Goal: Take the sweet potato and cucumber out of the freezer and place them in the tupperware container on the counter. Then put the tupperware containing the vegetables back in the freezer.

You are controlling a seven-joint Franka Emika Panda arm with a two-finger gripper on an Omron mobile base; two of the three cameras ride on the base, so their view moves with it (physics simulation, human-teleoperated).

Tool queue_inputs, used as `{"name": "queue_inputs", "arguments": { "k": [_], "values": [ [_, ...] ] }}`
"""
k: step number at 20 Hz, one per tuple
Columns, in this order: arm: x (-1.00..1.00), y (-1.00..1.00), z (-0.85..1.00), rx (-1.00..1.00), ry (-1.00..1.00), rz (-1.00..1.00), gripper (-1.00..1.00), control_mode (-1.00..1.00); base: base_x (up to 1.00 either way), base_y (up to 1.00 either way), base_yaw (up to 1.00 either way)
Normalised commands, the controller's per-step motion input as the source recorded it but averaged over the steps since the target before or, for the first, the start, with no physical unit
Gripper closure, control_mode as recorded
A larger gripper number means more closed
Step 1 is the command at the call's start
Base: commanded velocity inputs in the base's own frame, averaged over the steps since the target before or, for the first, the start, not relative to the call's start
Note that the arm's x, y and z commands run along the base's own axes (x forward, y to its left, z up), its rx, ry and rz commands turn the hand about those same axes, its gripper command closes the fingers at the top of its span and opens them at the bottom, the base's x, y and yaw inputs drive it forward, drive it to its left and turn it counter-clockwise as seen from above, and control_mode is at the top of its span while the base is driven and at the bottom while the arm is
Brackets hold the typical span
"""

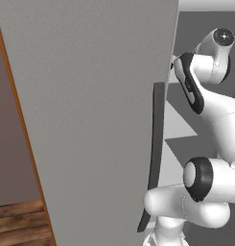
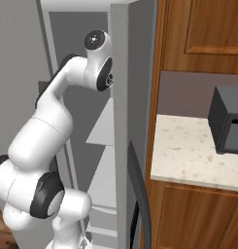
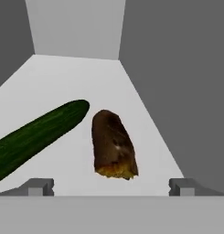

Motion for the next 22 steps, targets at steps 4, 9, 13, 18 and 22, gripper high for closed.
{"name": "queue_inputs", "arguments": {
  "k": [4,9,13,18,22],
  "values": [
    [0.44,-0.19,-0.28,0.0,0.04,0.0,-1.0,-1.0,0.0,0.0,0.0],
    [0.28,-0.03,-0.25,0.0,0.05,0.0,-1.0,-1.0,0.0,0.0,0.0],
    [0.08,0.0,-0.23,0.0,0.04,0.0,-1.0,-1.0,0.0,0.0,0.0],
    [0.18,0.0,-0.29,0.0,0.05,0.0,1.0,-1.0,0.0,0.0,0.0],
    [0.22,0.0,-0.32,0.0,0.03,0.0,1.0,-1.0,0.0,0.0,0.0]
  ]
}}
